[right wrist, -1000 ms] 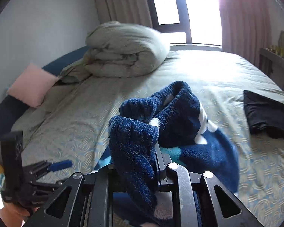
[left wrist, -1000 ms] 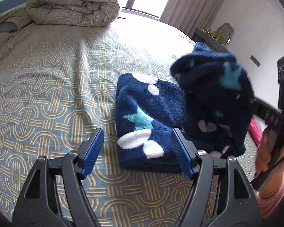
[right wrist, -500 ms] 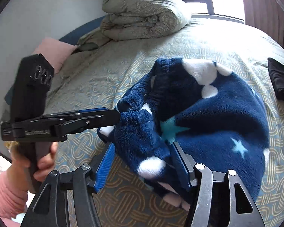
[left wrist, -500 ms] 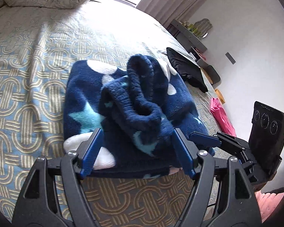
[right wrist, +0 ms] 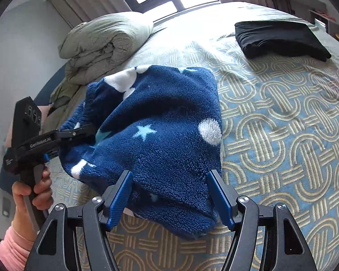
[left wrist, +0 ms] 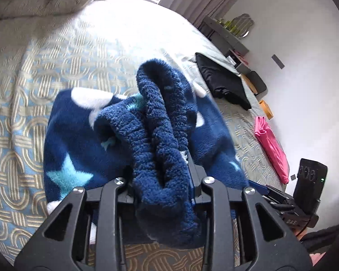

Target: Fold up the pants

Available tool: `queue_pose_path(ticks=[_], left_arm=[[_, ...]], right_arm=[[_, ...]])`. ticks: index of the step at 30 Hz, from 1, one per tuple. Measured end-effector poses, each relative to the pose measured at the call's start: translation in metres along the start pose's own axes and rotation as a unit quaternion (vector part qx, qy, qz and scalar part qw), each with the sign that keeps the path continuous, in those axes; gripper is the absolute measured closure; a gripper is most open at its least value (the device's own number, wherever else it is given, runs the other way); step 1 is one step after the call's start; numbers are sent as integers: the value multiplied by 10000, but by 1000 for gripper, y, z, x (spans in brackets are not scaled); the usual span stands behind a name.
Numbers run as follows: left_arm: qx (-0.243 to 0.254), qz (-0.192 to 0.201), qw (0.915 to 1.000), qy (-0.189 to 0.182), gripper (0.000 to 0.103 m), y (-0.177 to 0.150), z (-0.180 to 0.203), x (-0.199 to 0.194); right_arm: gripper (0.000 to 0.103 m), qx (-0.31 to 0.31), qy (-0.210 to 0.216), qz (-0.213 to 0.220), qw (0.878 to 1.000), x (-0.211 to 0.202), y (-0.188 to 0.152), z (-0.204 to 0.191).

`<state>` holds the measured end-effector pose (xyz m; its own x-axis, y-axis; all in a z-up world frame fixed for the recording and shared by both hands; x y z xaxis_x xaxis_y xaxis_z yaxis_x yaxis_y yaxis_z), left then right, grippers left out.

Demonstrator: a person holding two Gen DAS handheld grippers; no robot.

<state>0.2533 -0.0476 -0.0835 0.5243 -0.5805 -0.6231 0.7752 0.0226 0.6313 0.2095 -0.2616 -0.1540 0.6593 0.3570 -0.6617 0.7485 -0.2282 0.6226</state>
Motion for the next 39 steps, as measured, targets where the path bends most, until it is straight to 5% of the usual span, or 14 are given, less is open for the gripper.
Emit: queue_pose_path(ticks=[4,9,11,14,16,19,25,29,33,39], left_arm=[[792,595,9949,-193,70,34,48,-45],[1650,933,9807,469,70,48,43,-73],[1437,671,9842,788,68,38,6,-61],[768,-253,9886,1267,66,-7,-75,-18],[174,-573,9905,1238,63,-34,-110,0],[-240,-231,9945,995,56,-37,-120,-6],[21,-311,9922,1209,38,-35,-119,-8],[-354,-355,9926,1110,24,-43,-131,-8],[-630,-336,9924,1001,23,-49,-134,-6],[-195,-163,9903,1363,24,-38,-113,-20]], right_arm=[[34,89,3,194,9998,-21,3,11],[33,193,126,384,9990,-31,10,12],[31,138,138,331,9993,-24,12,5],[28,86,188,118,9997,-8,5,-4],[27,131,299,-125,9994,3,0,-8],[26,150,347,-306,9988,8,-6,-14],[21,149,170,-412,9989,13,-6,-6],[19,232,132,-489,9984,15,-13,-1],[19,149,64,-506,9986,15,-12,-1],[19,-271,-230,-309,9989,6,3,-12]])
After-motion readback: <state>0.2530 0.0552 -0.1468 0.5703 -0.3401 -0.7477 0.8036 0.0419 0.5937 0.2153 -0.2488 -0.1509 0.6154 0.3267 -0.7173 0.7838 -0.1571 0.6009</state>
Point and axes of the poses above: each gripper's, at about its wrist camera, not at the fingertips, and x roughly the way its jaws point, z to its right, y to its top, the point moved 6 cm from there along x, roughly the way its jaws point, and after that the axes turned 7 degrees about z, right-handed, at the moved point
